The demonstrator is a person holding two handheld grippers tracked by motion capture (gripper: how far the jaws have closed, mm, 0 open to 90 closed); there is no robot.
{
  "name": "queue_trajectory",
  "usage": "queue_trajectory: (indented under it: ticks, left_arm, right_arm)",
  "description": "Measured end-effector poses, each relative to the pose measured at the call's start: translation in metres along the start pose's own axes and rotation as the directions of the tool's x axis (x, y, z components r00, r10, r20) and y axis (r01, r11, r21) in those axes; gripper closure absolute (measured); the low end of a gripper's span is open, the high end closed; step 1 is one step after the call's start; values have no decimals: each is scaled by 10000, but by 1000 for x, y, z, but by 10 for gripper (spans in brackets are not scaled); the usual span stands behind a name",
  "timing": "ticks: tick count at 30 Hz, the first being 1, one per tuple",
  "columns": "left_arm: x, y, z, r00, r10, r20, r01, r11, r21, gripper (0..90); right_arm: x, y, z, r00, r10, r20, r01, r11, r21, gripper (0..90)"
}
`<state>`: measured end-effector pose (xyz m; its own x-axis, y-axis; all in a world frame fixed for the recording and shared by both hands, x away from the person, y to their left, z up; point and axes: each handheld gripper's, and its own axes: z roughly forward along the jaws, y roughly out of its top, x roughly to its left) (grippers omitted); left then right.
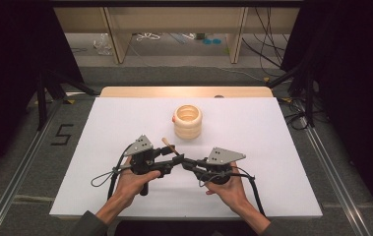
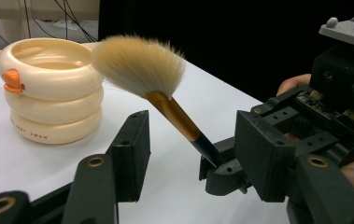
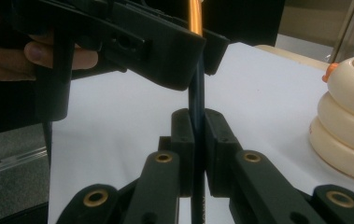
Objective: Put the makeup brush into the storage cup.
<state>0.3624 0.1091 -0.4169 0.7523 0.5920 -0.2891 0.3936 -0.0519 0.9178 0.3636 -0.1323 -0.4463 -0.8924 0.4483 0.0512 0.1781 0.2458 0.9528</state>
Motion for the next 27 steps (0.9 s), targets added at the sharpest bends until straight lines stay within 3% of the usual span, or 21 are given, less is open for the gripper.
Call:
queue_trajectory:
  ticks: [27]
  left_arm:
    - [-1,0,2,9996,-132,264,134,9999,-73,547]
  right_arm:
    - [2,1,0,9994,239,-245,-238,9997,17,843]
